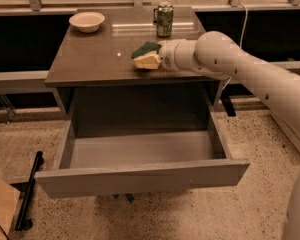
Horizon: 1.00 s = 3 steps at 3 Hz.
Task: Place sponge into top drawer
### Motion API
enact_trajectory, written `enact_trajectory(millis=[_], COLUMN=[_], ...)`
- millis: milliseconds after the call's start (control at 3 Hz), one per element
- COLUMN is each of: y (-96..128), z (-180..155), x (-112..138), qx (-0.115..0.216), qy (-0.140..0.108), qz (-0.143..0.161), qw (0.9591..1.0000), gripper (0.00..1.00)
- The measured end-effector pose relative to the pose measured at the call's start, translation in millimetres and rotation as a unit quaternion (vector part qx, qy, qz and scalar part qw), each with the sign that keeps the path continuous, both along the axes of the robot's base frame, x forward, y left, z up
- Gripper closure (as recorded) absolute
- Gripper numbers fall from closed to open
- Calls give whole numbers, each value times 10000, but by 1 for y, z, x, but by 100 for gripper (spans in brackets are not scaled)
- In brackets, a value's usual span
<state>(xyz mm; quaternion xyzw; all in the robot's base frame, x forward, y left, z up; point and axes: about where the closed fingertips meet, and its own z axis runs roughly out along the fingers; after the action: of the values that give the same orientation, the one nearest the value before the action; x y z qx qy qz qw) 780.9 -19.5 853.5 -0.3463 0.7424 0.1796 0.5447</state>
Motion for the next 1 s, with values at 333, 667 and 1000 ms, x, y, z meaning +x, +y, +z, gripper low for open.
enact_trajectory(millis=[333,667,1000], y=[-5,-6,-5], z=[32,43,31], x=[-34,-104,-159], qx=[-292,-198,203], qy=[-2,495,1238], qz=[178,826,1371], qw=[9994,9952,9826], gripper=[100,100,100])
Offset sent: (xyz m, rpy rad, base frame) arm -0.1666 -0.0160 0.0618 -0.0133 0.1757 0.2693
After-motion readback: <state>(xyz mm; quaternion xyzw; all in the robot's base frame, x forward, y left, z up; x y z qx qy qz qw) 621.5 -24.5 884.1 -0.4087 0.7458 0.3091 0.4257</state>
